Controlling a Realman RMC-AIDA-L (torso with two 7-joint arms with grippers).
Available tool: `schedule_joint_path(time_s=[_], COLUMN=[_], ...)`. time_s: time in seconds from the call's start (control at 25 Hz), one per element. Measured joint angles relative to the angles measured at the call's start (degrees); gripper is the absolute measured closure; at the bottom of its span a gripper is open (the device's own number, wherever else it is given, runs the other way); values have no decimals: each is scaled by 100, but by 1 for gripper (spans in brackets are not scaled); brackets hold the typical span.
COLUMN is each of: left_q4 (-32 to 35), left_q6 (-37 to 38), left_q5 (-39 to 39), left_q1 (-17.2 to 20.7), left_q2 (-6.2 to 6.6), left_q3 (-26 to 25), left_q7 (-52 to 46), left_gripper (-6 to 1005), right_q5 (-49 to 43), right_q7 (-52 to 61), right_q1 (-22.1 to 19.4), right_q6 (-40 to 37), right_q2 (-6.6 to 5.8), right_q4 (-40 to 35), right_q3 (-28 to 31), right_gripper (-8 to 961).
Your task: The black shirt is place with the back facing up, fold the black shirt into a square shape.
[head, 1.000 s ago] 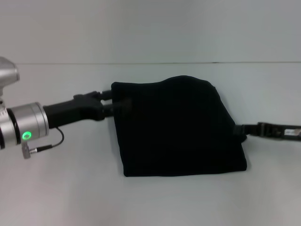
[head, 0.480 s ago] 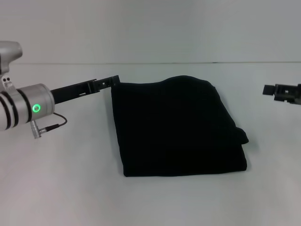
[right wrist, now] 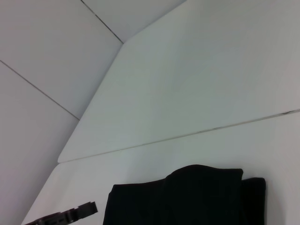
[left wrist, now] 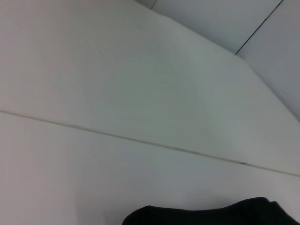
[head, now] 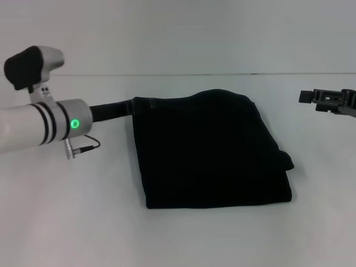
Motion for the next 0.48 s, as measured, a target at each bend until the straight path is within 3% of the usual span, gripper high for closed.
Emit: schedule_joint_path(time_s=[0.48], left_q4=[-205], left_q6=[-848], left_q5=[-1], left_q1=[-208], left_q2=[-111], left_q3=[184], left_q7=[-31], left_gripper=[168], right_q5=[0], right_q7=[-102], right_q1=[-14], right_q6=[27], right_q2=[59], right_q4=[0], right_q3=[-119], right_gripper=[71])
